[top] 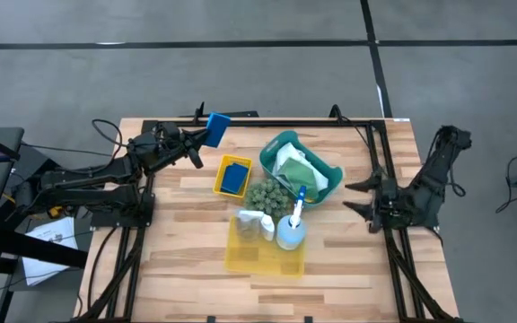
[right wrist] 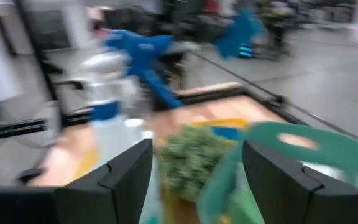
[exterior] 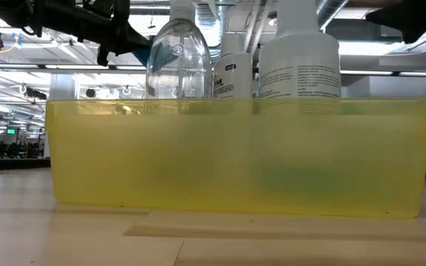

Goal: Pick & Place Kitchen Items
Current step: Put the blue sponge into the top yellow bin

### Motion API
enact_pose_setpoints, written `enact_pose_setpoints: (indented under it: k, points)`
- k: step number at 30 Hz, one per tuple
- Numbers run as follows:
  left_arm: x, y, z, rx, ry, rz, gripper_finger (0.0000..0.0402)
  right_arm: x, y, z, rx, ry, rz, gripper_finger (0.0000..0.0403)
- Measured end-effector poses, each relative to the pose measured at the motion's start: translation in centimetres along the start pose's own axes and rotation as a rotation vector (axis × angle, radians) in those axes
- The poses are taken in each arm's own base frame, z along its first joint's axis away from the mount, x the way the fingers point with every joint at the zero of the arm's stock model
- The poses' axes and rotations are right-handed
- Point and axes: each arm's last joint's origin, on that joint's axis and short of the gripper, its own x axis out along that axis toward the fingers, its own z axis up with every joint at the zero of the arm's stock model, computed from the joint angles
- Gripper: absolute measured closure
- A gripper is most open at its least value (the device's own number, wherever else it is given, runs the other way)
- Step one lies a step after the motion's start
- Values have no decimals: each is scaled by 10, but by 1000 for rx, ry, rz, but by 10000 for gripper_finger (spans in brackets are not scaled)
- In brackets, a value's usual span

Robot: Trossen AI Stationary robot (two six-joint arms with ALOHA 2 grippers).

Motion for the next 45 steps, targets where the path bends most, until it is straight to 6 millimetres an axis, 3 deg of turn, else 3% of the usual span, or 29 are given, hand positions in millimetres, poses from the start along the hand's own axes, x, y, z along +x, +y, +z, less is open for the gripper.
enact_pose_setpoints:
  k: [4, 9, 20, 27, 37, 45]
  points:
    - [0, 0, 0, 2, 7, -10, 396, 8, -2, -5, -43, -79, 175, 163]
    - [0, 0, -1, 3, 10, -18, 396, 14, -17, -5, -80, -117, 258, 163]
    - [0, 0, -1, 5, 18, -17, 396, 31, -47, -18, -74, 11, 166, 163]
    - [0, 0, -3, -8, 37, -20, 396, 40, -58, -47, -70, -21, 117, 163]
    - [0, 0, -4, -12, 43, -18, 396, 22, -66, -66, -33, 9, 151, 163]
    - [0, 0, -5, -14, 51, -17, 396, 28, -65, -77, -35, -30, 180, 163]
